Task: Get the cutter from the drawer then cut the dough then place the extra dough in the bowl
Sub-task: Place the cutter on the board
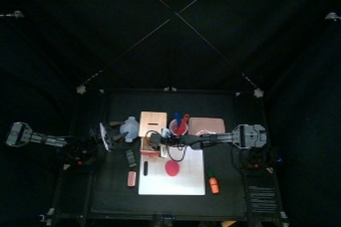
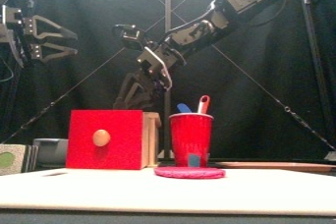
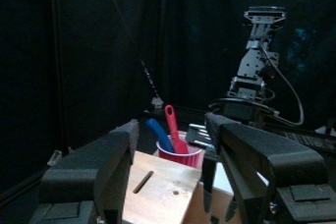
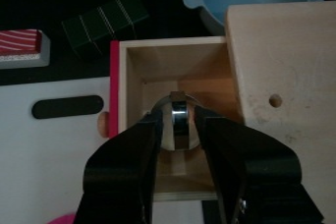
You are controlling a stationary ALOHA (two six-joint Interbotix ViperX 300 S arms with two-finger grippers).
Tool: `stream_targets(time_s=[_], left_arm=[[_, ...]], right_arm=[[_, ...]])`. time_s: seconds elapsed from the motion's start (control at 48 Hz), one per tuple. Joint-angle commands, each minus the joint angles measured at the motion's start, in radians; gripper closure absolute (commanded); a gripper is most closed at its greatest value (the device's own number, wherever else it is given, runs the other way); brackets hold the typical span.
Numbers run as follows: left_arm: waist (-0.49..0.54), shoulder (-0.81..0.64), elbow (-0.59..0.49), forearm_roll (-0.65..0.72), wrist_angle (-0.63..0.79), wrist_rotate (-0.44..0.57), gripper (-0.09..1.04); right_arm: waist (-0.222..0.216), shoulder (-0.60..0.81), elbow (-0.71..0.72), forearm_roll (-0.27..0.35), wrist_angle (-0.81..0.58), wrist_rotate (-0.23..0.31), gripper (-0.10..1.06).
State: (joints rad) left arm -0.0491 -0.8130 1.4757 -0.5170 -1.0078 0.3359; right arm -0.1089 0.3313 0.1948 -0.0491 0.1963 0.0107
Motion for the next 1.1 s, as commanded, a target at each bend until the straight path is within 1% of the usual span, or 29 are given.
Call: stream_targets(time_s=[0.021, 0.104, 0.188, 0.25, 0.333, 0.417, 0.562, 0.75, 0.833, 0.958, 1.0, 1.021, 1.042, 1.104], left_arm=[[0.005, -0.002, -0.025, 0.003, -0.002, 0.000, 0.04], [0.000, -0.002, -0.029, 0.006, 0.000, -0.006, 0.04], [-0.005, -0.002, -0.038, 0.011, 0.008, -0.005, 0.04], [-0.005, 0.000, -0.038, 0.011, 0.015, -0.005, 0.04], [-0.002, -0.002, -0.037, 0.009, 0.029, -0.006, 0.04], [-0.002, -0.002, -0.038, 0.009, 0.041, -0.006, 0.04], [0.002, -0.002, -0.038, 0.002, 0.048, -0.006, 0.04], [0.005, -0.002, -0.038, -0.006, 0.051, -0.006, 0.04], [0.011, 0.000, -0.038, -0.017, 0.054, -0.006, 0.04], [0.043, -0.002, -0.043, -0.032, 0.104, 0.003, 0.04], [0.061, -0.002, -0.049, -0.032, 0.130, 0.002, 0.04], [0.071, 0.000, -0.055, -0.032, 0.146, 0.000, 0.04], [0.083, 0.002, -0.063, -0.032, 0.164, 0.000, 0.04], [0.118, 0.006, -0.087, -0.032, 0.213, 0.000, 0.04]], right_arm=[[-0.009, -0.005, -0.043, -0.003, 0.017, -0.003, 0.26], [-0.009, 0.012, -0.061, -0.014, 0.046, -0.005, 0.26], [-0.009, 0.023, -0.078, -0.032, 0.072, -0.003, 0.28], [-0.009, 0.023, -0.091, -0.037, 0.077, -0.003, 0.34], [-0.006, 0.015, -0.101, -0.037, 0.080, -0.003, 0.45], [-0.002, 0.006, -0.114, -0.037, 0.084, -0.003, 0.52], [0.006, -0.069, -0.137, -0.052, 0.144, -0.003, 0.52], [0.012, -0.219, -0.123, -0.104, 0.178, -0.003, 0.52], [0.021, -0.298, -0.058, -0.118, 0.196, -0.002, 0.52], [0.046, -0.431, 0.130, -0.120, 0.275, 0.000, 0.52], [0.067, -0.483, 0.210, -0.110, 0.287, 0.008, 0.52], [0.084, -0.517, 0.261, -0.101, 0.285, 0.018, 0.52], [0.092, -0.532, 0.285, -0.098, 0.282, 0.026, 0.52], [0.129, -0.589, 0.390, -0.097, 0.253, 0.083, 0.51]])
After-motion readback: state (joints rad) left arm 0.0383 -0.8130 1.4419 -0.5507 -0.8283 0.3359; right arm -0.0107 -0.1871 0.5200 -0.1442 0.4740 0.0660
